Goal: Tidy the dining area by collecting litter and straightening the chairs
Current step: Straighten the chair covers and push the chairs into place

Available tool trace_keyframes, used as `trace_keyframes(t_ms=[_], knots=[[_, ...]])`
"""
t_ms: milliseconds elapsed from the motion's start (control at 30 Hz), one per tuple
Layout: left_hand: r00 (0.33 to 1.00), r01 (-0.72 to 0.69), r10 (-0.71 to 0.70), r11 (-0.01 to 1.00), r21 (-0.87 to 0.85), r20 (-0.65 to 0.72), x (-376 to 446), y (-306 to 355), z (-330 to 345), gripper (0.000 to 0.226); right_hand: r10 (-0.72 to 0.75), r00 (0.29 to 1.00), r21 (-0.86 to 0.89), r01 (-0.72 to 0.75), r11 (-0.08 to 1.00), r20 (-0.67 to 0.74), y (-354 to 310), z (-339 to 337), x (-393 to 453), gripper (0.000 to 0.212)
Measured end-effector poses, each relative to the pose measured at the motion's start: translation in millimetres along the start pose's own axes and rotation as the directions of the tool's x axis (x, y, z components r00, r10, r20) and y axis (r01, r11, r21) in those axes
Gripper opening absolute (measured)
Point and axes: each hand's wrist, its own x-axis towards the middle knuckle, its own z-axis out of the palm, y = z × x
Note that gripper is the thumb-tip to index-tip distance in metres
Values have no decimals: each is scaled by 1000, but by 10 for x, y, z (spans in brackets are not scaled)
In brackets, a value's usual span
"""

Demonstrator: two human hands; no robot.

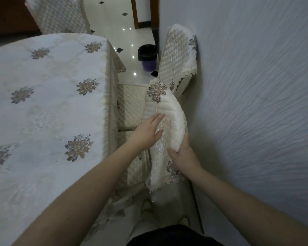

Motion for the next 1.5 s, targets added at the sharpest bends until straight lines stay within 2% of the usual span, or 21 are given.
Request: trace_keyframes(t_ms=[100, 233, 333, 467, 533, 633, 1100, 1500], knots=[[985, 167, -169, 981, -95, -21, -353, 148, 154, 48, -49, 998, 82, 51, 995, -32, 26, -87, 53, 68], [946, 320, -324, 926, -201, 14, -655, 584, 440, 47, -56, 989, 159, 78, 984, -135, -164, -207, 311, 61], [921, 388, -383, 884, -261, 72, -744, 884, 650, 70, -25, 997, 103, 33, 994, -74, -294, -250, 571, 68], [873, 488, -473, 852, -189, 121, -789, 981, 773, 100, 76, 997, -31, -76, 997, 1, -322, -275, 737, 76], [867, 496, -482, 859, -125, 127, -802, 1007, 796, 102, 76, 997, -69, -76, 995, -2, -319, -269, 749, 76], [852, 520, -512, 851, -69, 110, -785, 1031, 792, 94, 77, 997, -116, -77, 990, -3, -327, -268, 741, 74], [829, 541, -538, 840, 21, 154, -783, 1046, 788, 93, 37, 999, -218, -37, 975, -4, -334, -201, 662, 62], [847, 509, -510, 860, 50, 147, -707, 1042, 784, 92, 59, 998, -175, -60, 983, -14, -322, -234, 756, 67]])
